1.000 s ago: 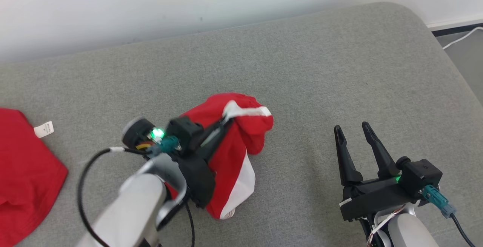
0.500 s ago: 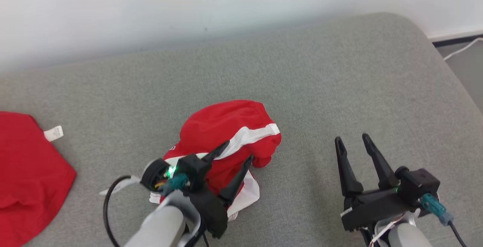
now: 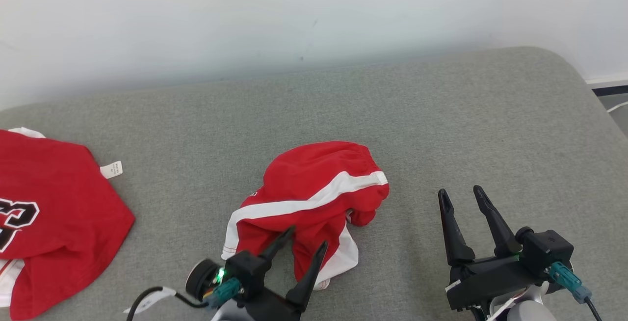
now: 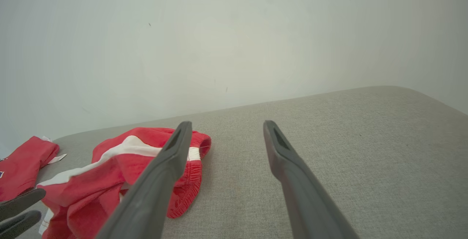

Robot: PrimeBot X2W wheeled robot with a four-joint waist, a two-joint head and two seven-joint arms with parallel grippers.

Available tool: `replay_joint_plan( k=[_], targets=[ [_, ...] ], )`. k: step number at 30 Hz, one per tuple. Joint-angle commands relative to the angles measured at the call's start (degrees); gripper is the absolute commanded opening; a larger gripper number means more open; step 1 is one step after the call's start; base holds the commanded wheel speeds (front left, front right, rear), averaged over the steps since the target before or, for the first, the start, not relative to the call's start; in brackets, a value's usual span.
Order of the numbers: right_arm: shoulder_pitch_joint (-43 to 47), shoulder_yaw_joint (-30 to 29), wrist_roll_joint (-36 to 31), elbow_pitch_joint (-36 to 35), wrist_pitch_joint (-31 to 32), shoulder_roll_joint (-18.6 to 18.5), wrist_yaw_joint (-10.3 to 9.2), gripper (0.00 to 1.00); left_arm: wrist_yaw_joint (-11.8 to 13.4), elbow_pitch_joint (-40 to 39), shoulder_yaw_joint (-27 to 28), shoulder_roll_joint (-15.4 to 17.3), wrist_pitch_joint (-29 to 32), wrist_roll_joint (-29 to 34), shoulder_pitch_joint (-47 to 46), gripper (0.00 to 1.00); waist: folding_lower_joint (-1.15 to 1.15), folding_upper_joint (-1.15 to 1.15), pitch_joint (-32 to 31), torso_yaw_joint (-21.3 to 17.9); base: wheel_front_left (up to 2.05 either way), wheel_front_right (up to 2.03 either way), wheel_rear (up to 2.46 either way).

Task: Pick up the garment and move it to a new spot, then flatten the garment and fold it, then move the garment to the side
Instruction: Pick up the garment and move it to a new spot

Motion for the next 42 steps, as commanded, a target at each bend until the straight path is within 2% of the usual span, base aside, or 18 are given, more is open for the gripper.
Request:
replay_joint_plan(
  k=[1, 9, 22, 23, 24, 31, 35, 42],
  targets=[
    [0.30, 0.04, 0.19, -0.28, -0.16, -0.15, 0.04, 1.00, 0.28, -0.01, -0.14, 0.52, 0.00, -0.18, 1.42, 1.00, 0.00, 0.00, 0.32, 0.53, 0.00, 0.00, 0.00],
    [-0.65, 0.24, 0.51, -0.51, -0.16, -0.43, 0.04, 1.00, 0.48, 2.64, -1.63, 1.14, -0.59, 0.49, 3.84, 1.00, 0.00, 0.00, 1.97, 0.47, 0.00, 0.00, 0.00],
    [-1.58, 0.02, 0.52, -0.60, -0.16, -0.43, 0.04, 1.00, 0.46, 9.17, -3.65, -0.04, -1.87, 0.73, 3.58, 1.00, 0.00, 0.00, 3.28, -1.05, 0.00, 0.00, 0.00],
    [-1.54, -0.01, 0.47, -0.62, -0.16, -0.42, 0.04, 1.00, 0.45, 9.69, -3.48, -0.15, -1.92, 0.51, 3.17, 0.47, 0.00, 0.00, 3.34, -1.10, 0.00, 0.00, 0.00],
    [-1.52, -0.03, 0.46, -0.63, -0.16, -0.41, 0.04, 1.00, 0.34, 10.25, -3.40, -0.24, -2.04, 0.40, 2.79, 0.00, 0.00, 0.00, 3.41, -1.13, 0.00, 0.00, 0.00],
    [-1.38, -0.50, 0.02, -0.55, -0.16, -0.17, 0.04, 1.00, 0.38, 12.48, -2.87, -0.92, -2.88, 0.49, 0.97, 0.00, 0.00, 0.00, 3.63, -0.66, 0.00, 0.00, 0.00],
    [-0.92, -0.66, 0.00, -0.43, -0.16, 0.07, 0.04, 1.00, 1.28, 12.06, -2.10, -0.58, -3.04, 1.05, 0.36, 0.00, 0.00, 0.00, 3.19, 0.20, 0.00, 0.00, 0.00],
    [0.32, -0.94, 0.20, -0.13, -0.16, 0.54, 0.04, 1.00, 3.51, 6.32, -0.19, 3.39, -2.80, 2.01, 1.14, 0.00, 0.00, 0.00, 1.90, 2.88, 0.00, 0.00, 0.00]
  ],
)
